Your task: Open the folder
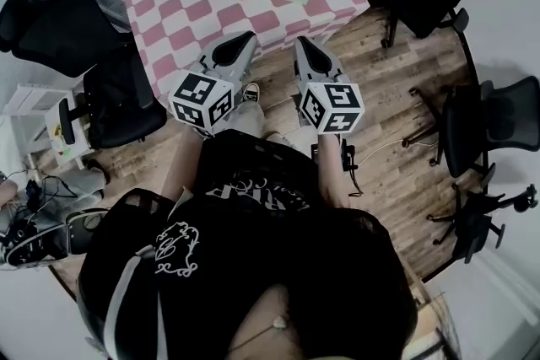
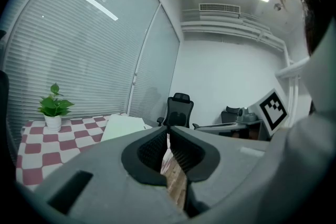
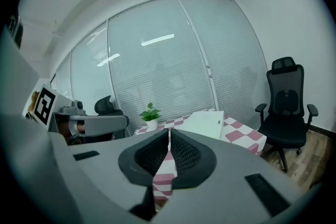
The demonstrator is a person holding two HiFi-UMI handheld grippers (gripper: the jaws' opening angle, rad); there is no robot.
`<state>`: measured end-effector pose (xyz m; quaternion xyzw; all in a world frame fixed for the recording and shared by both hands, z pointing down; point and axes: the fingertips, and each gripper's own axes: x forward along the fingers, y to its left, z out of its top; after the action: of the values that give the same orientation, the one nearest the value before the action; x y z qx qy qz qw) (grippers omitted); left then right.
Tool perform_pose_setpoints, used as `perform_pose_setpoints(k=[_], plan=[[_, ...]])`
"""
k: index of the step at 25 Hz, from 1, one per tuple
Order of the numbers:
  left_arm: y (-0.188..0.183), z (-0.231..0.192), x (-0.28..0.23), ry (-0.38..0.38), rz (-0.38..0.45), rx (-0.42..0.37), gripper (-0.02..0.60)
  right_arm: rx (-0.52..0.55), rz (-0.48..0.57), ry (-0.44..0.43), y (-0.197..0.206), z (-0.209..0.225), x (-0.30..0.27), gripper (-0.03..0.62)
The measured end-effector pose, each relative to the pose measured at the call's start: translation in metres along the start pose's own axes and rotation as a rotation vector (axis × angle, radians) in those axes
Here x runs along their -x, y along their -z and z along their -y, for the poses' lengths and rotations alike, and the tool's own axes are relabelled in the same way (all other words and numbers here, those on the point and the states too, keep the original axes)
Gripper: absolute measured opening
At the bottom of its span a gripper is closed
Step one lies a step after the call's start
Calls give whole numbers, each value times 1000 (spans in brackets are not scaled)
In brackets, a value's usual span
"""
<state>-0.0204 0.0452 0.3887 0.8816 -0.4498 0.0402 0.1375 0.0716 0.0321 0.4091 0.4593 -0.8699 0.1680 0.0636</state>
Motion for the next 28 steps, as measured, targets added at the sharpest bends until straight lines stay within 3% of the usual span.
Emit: perform_pose_setpoints(k=[6,13,17,28], plan=[[-6,-46,-39,26,-30,6,26,-18,-30,46,-7,24,-49,18],[-2,-92,-74,108,-62,45,26,-37,-67,108,-12,42,-99,18],[3,-113,-93,150,-102,21,26,-73,-77,159,-14,55,-119,18],[20,-141,-125,259,-181,59,26,-168,-105,280,-4,88,-132,18]])
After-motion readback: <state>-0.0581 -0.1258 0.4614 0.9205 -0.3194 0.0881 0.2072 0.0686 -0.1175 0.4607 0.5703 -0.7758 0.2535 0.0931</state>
